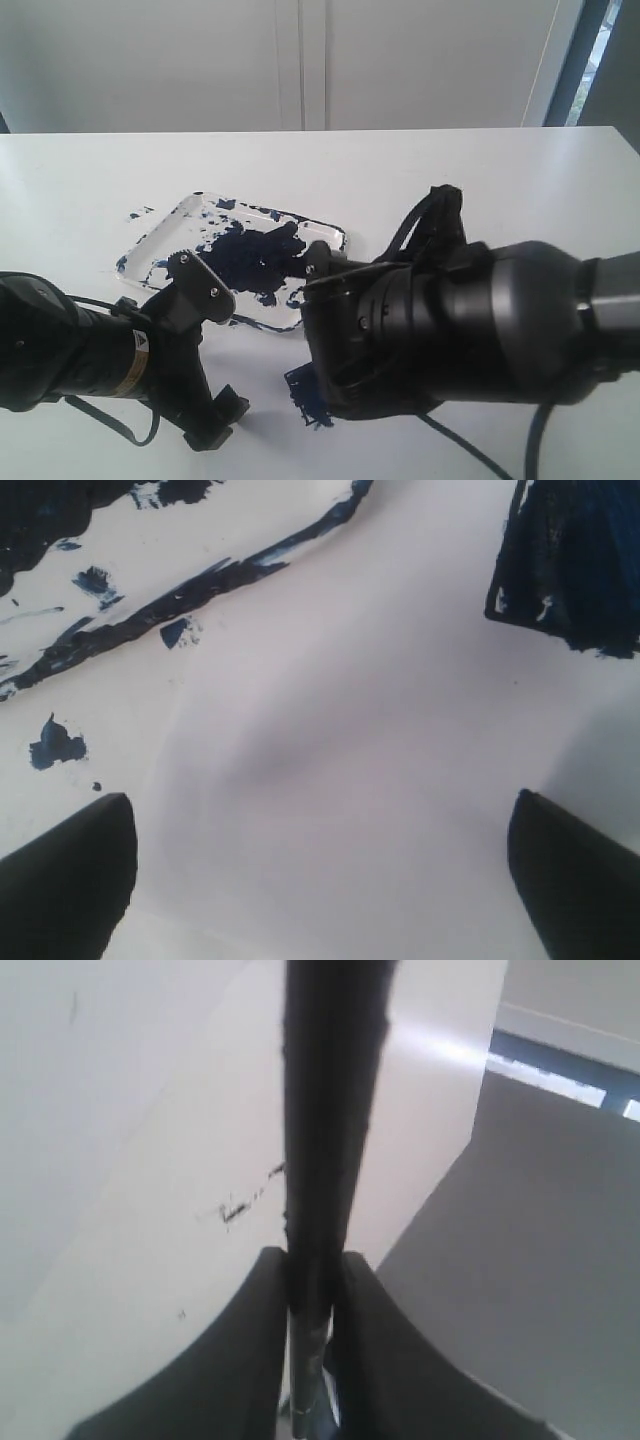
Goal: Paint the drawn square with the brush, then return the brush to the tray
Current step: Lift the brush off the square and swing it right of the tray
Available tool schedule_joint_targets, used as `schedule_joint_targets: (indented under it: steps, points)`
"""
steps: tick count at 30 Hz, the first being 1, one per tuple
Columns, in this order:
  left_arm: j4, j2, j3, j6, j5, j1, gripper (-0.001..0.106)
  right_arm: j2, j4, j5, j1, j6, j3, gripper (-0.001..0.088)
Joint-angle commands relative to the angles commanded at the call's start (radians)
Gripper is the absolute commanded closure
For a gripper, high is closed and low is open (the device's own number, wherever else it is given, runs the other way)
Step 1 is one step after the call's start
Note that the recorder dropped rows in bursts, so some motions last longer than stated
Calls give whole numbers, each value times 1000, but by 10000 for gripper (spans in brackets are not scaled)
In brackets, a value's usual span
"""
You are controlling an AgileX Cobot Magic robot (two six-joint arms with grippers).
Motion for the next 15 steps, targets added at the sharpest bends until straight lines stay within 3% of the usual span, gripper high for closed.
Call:
schedule_joint_targets:
  steps: [5, 9, 15]
  points:
    - [0, 0, 0, 0, 0, 0, 42, 5, 19, -261, -158, 206, 0, 868]
    - [0, 0, 0, 0, 0, 0, 42, 11, 66, -446, -260, 218, 0, 868]
    - [0, 0, 0, 0, -6, 0, 42, 100, 66, -524, -294, 221, 0, 868]
